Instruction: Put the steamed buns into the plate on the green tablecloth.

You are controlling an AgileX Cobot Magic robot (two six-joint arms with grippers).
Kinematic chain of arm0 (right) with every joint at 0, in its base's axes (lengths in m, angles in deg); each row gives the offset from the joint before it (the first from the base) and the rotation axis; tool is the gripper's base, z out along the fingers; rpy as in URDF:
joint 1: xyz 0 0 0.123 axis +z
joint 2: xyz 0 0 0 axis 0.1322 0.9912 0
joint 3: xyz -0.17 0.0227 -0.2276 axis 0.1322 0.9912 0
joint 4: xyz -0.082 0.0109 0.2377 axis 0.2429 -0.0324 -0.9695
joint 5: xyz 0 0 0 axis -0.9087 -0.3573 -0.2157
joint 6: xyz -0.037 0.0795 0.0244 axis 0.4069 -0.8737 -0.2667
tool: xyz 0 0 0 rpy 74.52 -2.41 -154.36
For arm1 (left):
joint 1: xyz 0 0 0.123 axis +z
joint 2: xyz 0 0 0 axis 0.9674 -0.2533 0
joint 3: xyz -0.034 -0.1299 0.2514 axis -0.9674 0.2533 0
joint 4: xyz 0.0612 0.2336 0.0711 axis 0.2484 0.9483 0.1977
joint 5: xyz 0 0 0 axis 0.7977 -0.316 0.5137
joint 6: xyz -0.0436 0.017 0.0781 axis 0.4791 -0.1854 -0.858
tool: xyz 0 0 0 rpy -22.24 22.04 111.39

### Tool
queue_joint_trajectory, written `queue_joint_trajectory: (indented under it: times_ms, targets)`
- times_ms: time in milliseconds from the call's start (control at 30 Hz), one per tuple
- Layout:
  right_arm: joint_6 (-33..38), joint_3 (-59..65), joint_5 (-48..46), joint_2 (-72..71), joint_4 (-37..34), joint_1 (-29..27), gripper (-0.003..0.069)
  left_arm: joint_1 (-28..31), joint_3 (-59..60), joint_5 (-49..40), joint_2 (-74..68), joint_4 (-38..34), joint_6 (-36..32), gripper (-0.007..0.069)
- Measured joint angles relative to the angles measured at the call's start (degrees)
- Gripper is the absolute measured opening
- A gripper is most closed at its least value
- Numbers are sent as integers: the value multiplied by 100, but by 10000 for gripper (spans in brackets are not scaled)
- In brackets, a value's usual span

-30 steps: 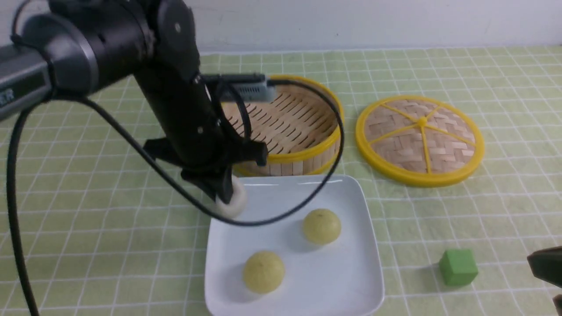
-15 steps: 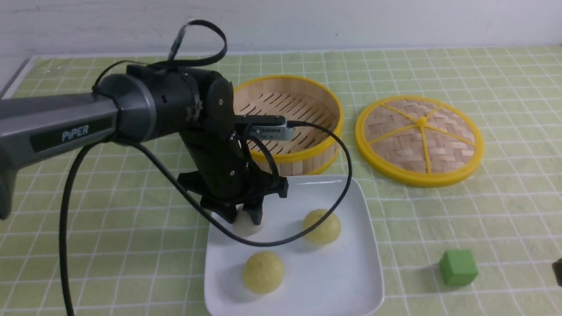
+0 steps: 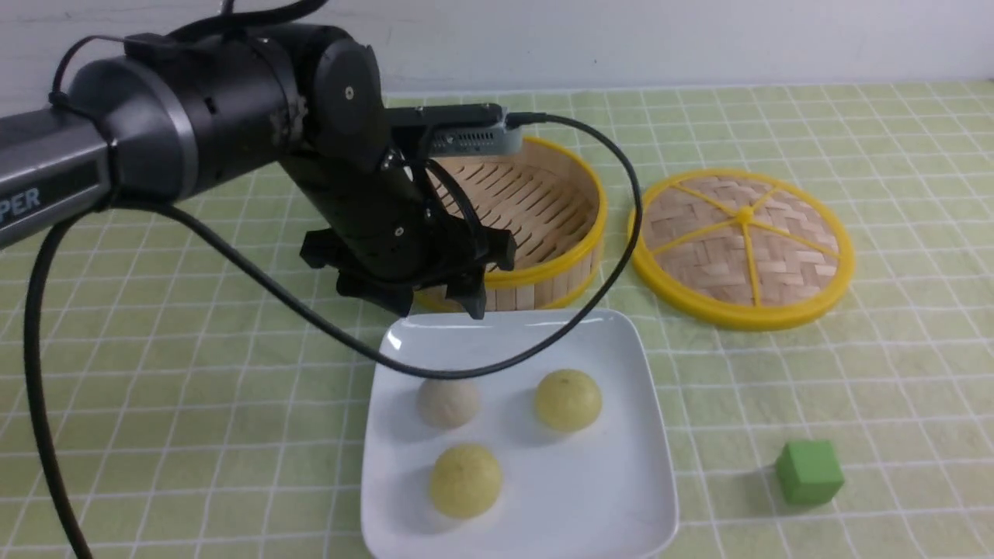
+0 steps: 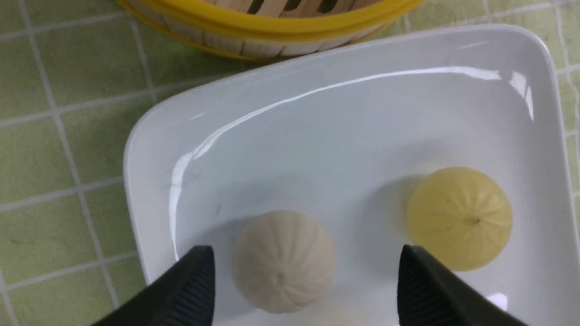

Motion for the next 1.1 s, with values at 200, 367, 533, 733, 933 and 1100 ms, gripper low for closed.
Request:
queue_joint_trajectory:
  times_ms: [200,367,533,733,933,1100]
  targets:
    - [-15,752,1191,-21,-137,0,38,0,0,-98,0,7,0,408]
    - [355,802,1338,45,-594,0,-14,0,0,-140,0,37,-104,181]
    - [594,802,1370,63,-751,0,-15,0,0,-140,0,48,-224,4]
    - [631,802,1374,63,-751,0,-15,0,0,-142,0,48,-237,2]
    - [631,809,1374,80,-751,0,-11,0,0,-142,0,57,-242,2]
    - [631,813,1374,79,-751,0,-8,0,0,-152,0,183,-242,2]
